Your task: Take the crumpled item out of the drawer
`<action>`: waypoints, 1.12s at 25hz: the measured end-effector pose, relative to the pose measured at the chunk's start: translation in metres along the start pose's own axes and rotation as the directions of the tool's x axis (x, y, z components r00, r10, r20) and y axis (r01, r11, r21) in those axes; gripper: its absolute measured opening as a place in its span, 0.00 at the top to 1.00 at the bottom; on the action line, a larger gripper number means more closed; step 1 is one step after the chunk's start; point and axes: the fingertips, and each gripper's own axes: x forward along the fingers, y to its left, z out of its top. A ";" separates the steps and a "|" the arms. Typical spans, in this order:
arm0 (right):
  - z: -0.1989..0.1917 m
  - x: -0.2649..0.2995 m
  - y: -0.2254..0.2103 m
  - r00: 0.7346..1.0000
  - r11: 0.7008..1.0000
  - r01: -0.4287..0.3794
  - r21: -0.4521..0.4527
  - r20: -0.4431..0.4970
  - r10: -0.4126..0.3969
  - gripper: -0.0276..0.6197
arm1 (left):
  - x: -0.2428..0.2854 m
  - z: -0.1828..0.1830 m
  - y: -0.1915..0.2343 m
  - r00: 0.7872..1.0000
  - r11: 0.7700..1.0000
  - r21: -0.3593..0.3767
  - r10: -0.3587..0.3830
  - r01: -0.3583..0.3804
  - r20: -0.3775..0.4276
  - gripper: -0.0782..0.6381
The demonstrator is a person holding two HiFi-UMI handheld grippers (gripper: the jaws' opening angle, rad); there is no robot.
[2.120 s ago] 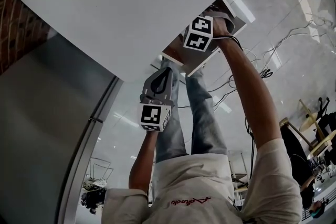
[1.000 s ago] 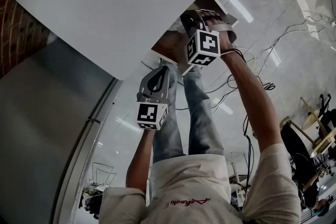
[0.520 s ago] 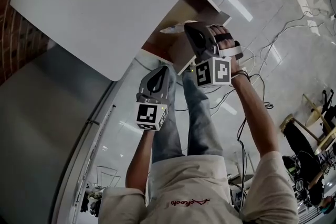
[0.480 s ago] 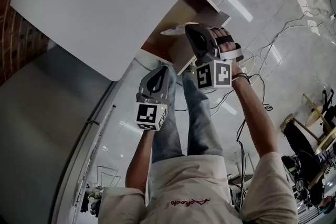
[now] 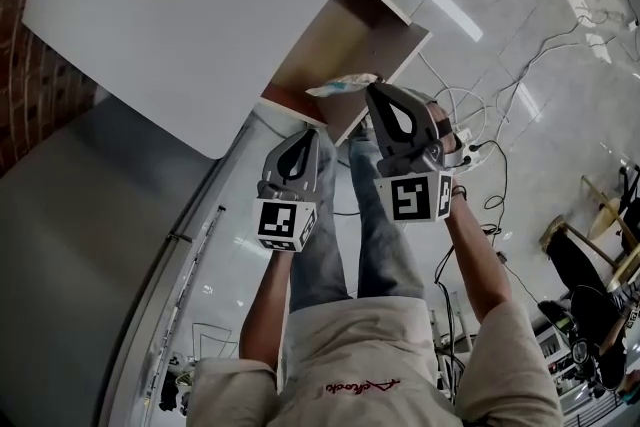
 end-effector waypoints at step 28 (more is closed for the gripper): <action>0.017 -0.135 -0.068 0.941 0.851 0.305 0.428 0.003 -0.339 0.94 | -0.021 0.099 -0.074 0.992 0.988 0.119 -0.105 0.097 0.068 0.88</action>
